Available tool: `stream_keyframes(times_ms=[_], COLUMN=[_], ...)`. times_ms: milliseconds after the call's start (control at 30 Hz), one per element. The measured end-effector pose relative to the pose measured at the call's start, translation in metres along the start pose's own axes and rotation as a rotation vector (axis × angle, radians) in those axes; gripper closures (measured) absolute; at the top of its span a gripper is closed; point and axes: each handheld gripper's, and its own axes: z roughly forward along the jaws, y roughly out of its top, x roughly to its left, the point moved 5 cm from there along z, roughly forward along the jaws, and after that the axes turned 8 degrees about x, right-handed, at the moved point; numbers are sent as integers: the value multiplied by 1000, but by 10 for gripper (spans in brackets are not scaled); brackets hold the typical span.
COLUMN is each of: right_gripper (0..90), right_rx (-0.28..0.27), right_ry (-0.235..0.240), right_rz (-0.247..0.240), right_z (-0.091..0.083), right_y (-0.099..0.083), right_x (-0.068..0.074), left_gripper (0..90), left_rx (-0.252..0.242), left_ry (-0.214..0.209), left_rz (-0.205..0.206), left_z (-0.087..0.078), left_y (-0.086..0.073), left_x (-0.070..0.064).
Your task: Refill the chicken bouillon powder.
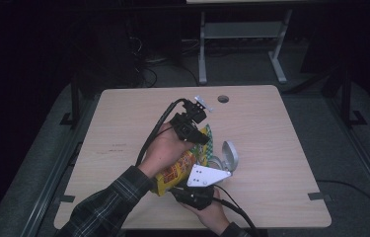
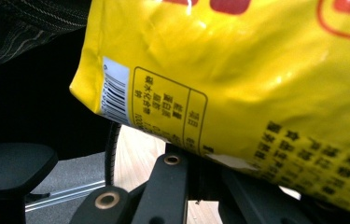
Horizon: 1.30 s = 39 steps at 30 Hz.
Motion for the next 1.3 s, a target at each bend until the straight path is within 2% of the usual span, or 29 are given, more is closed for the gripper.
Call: stream_keyframes(times_ms=[1133, 1300], right_gripper=[900, 900], right_rx=[-2, 0], right_ry=[2, 0], right_rz=[7, 2], right_z=[0, 0], right_y=[0, 0], right_x=[0, 1], left_gripper=[897, 897], left_rx=[2, -10], left_ry=[0, -3], left_rz=[1, 1], left_z=[1, 0], left_y=[0, -1], left_x=[0, 0])
